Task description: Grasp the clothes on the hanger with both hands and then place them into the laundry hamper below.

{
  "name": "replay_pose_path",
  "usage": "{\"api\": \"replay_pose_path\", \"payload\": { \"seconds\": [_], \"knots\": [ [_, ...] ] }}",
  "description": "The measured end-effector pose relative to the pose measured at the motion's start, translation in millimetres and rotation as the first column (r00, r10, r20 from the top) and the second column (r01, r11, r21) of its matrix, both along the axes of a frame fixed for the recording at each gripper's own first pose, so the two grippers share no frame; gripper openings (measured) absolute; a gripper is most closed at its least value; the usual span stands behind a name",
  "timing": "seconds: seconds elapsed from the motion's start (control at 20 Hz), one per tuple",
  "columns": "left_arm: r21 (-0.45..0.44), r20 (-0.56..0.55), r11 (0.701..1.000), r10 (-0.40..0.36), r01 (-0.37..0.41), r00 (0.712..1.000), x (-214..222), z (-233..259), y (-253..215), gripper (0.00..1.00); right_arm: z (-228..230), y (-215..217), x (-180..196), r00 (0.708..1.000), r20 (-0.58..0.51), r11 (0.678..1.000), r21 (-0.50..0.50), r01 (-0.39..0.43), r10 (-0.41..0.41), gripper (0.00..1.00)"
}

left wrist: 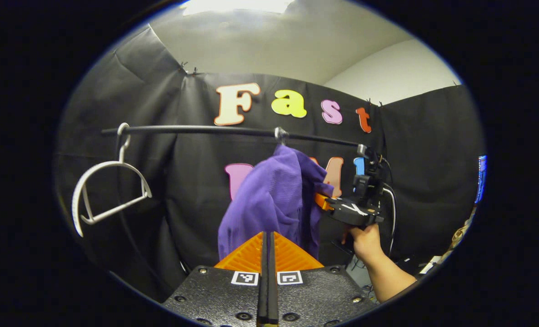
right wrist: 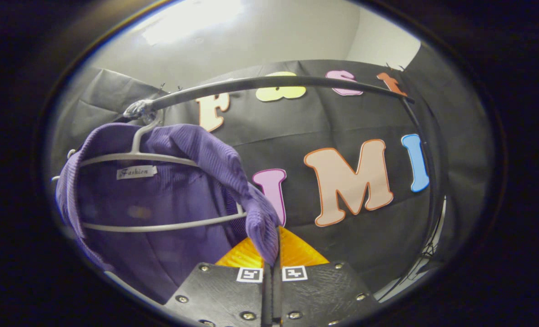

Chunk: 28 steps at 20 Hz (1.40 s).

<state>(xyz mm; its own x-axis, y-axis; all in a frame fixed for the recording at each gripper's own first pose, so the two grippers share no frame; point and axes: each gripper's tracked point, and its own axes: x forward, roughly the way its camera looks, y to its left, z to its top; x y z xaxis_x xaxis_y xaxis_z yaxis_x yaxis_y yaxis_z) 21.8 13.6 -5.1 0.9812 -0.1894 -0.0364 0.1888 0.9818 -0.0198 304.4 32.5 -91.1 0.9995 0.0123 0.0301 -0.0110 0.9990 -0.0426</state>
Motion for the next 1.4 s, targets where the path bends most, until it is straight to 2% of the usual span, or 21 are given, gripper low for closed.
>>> {"api": "replay_pose_path", "payload": {
  "seconds": [0.05, 0.1, 0.15, 0.2, 0.25, 0.3, 0.35, 0.4, 0.45, 0.55, 0.6, 0.7, 0.85, 0.9, 0.95, 1.0, 1.1, 1.2, 1.3, 1.4],
  "knots": [
    [-0.009, -0.012, 1.0, -0.012, 0.012, 1.0, 3.3, -7.7, -6.7, 0.1, 0.4, 5.4, -2.3, 1.0, 0.0, 1.0, -0.013, -0.013, 0.013, 0.01],
    [-0.014, -0.021, 1.0, 0.005, -0.005, 1.0, 8.4, -14.8, -7.8, 0.28, -1.3, 9.6, -3.4, 1.0, -0.004, 0.999, -0.021, -0.024, 0.024, 0.05],
    [-0.018, -0.032, 0.999, 0.027, -0.028, 0.999, 15.1, -23.3, -9.3, 0.47, -2.0, 13.6, -4.8, 0.999, -0.007, 0.999, -0.025, -0.035, 0.035, 0.01],
    [-0.015, -0.025, 0.997, 0.075, -0.075, 0.997, 23.8, -30.8, -6.4, 0.65, -4.1, 17.9, -6.3, 0.999, -0.012, 0.999, -0.025, -0.047, 0.047, 0.05],
    [0.018, -0.029, 0.993, 0.113, -0.113, 0.993, 32.3, -40.1, -6.9, 0.84, -4.2, 20.5, -7.3, 0.999, -0.012, 0.998, -0.028, -0.053, 0.053, 0.01],
    [0.073, -0.018, 0.983, 0.172, -0.17, 0.985, 39.5, -48.6, -4.4, 0.87, -5.8, 20.9, -7.4, 0.998, -0.016, 0.998, -0.03, -0.057, 0.057, 0.05],
    [0.135, -0.001, 0.964, 0.23, -0.228, 0.973, 47.1, -55.2, -0.3, 0.84, -7.6, 22.4, -7.7, 0.998, -0.02, 0.998, -0.027, -0.063, 0.062, 0.05],
    [0.193, 0.032, 0.938, 0.288, -0.289, 0.957, 55.1, -58.8, 4.9, 0.87, -8.2, 26.1, -8.8, 0.997, -0.02, 0.997, -0.02, -0.073, 0.072, 0.0],
    [0.251, 0.069, 0.898, 0.355, -0.361, 0.932, 63.1, -59.5, 14.8, 0.88, -7.4, 29.0, -9.6, 0.997, -0.019, 0.997, -0.019, -0.081, 0.081, 0.0],
    [0.284, 0.1, 0.845, 0.444, -0.453, 0.891, 76.4, -61.0, 30.6, 0.86, -5.0, 31.0, -11.5, 0.996, -0.009, 0.996, -0.037, -0.084, 0.083, 0.0],
    [0.278, 0.111, 0.831, 0.471, -0.482, 0.875, 81.5, -59.6, 35.4, 0.89, -5.5, 31.6, -12.7, 0.996, -0.007, 0.995, -0.049, -0.085, 0.084, 0.01],
    [0.274, 0.139, 0.82, 0.483, -0.502, 0.865, 92.5, -52.9, 40.2, 0.86, -6.0, 31.1, -12.0, 0.996, -0.007, 0.994, -0.063, -0.085, 0.084, 0.01],
    [0.291, 0.143, 0.802, 0.503, -0.522, 0.852, 99.0, -48.6, 54.9, 0.35, -4.6, 29.6, -13.9, 0.997, 0.0, 0.994, -0.067, -0.082, 0.082, 0.01],
    [0.28, 0.14, 0.807, 0.501, -0.52, 0.854, 98.4, -49.3, 55.5, 0.17, -3.5, 26.3, -13.0, 0.997, 0.001, 0.995, -0.069, -0.077, 0.078, 0.01],
    [0.27, 0.132, 0.828, 0.474, -0.492, 0.871, 98.8, -46.8, 49.6, 0.0, -3.5, 25.1, -12.9, 0.997, 0.0, 0.995, -0.072, -0.074, 0.074, 0.01],
    [0.259, 0.116, 0.849, 0.446, -0.46, 0.888, 96.1, -49.1, 43.0, 0.0, -5.1, 22.7, -12.1, 0.998, 0.0, 0.995, -0.078, -0.067, 0.068, 0.01],
    [0.214, 0.084, 0.91, 0.346, -0.356, 0.934, 82.7, -49.8, 22.5, 0.0, -6.0, 20.7, -10.3, 0.998, -0.005, 0.994, -0.091, -0.061, 0.061, 0.01],
    [0.167, 0.059, 0.948, 0.264, -0.27, 0.963, 64.0, -44.0, 12.4, 0.0, -5.1, 22.5, -8.7, 0.998, -0.003, 0.986, -0.152, -0.065, 0.066, 0.01],
    [0.119, 0.059, 0.97, 0.208, -0.213, 0.976, 47.3, -30.0, 9.9, 0.0, 4.7, 17.3, -8.7, 0.999, 0.041, 0.975, -0.222, -0.025, 0.035, 0.01],
    [0.093, 0.044, 0.98, 0.173, -0.177, 0.984, 36.5, -22.2, 12.6, 0.02, -0.4, 19.5, -4.3, 0.999, 0.018, 0.978, -0.205, -0.035, 0.039, 0.0]
  ]
}}
